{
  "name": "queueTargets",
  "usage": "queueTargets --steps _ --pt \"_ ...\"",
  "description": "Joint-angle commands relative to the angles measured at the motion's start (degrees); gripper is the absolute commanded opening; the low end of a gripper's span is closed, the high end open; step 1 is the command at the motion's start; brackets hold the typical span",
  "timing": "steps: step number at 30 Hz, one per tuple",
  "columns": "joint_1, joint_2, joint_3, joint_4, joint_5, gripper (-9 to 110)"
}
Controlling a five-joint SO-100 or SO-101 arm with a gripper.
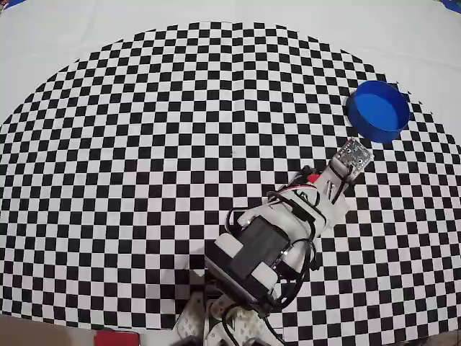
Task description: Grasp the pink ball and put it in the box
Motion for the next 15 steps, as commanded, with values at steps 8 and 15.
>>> queueTargets --steps 8,15 --pt "-0.5 0.3 -1.6 -0.8 0.4 0" --pt "-0.4 1.6 -1.8 -0.8 0.4 0"
